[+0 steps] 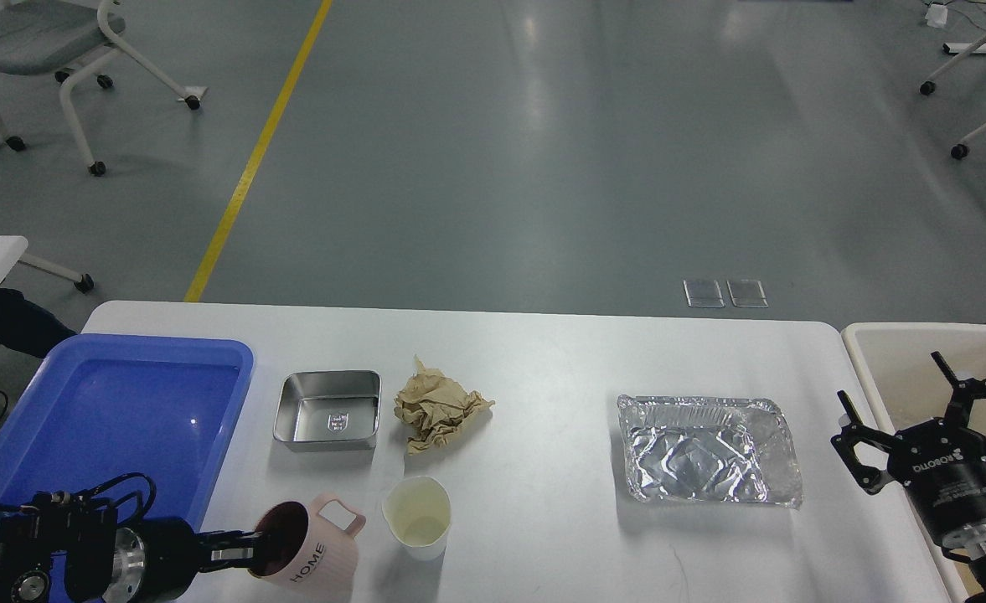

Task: Tidy desktop
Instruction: 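Grasp the pink mug with the left gripper and lift it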

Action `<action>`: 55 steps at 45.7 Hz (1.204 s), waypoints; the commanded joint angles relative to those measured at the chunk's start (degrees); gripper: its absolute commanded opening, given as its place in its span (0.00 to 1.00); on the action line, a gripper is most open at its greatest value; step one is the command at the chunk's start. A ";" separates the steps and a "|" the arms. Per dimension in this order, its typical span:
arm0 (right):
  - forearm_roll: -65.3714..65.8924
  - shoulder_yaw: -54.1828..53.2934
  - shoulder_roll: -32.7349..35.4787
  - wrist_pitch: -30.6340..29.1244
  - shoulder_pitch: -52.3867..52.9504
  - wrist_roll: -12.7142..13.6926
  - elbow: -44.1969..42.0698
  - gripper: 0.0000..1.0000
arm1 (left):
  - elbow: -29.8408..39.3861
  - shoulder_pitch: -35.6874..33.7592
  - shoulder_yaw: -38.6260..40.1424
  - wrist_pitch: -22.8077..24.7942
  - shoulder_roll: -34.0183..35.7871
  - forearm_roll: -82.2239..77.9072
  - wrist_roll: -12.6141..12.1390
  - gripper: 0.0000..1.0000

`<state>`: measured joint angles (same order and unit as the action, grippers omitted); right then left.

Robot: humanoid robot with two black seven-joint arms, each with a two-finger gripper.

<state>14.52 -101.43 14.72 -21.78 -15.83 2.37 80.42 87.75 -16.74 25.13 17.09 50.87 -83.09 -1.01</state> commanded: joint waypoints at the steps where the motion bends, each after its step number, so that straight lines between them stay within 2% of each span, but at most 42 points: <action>1: -0.01 0.00 -0.13 0.07 -0.08 0.00 0.00 1.00 | 0.14 0.22 -0.69 -0.04 1.07 -0.31 2.77 0.00; 12: 0.07 0.00 -0.31 0.16 -0.17 0.00 0.00 1.00 | 1.19 -0.49 -2.28 0.22 4.76 -0.58 5.14 0.00; 22: 0.16 0.00 -0.40 0.16 0.01 0.00 0.09 1.00 | 2.34 -0.84 -1.66 0.23 12.05 0.21 5.05 0.00; 34: 0.25 0.09 -0.49 0.25 0.01 0.00 0.18 1.00 | 6.56 -6.37 -1.49 0.75 22.33 1.18 6.20 0.00; 42: 0.16 0.62 -0.40 0.25 0.27 0.00 0.18 1.00 | 7.70 -11.29 -1.40 3.65 29.19 3.73 8.74 0.00; 46: 0.16 0.97 -0.49 0.25 0.27 0.00 0.18 1.00 | 7.70 -13.84 -1.57 5.32 30.60 3.82 8.66 0.00; 55: 0.25 1.23 -0.49 0.25 0.36 0.00 0.18 1.00 | 7.70 -14.28 -1.66 5.15 35.87 3.82 8.83 0.00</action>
<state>14.75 -100.32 14.26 -21.54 -15.56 2.37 80.60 95.47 -30.96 23.57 22.16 83.83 -79.26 7.61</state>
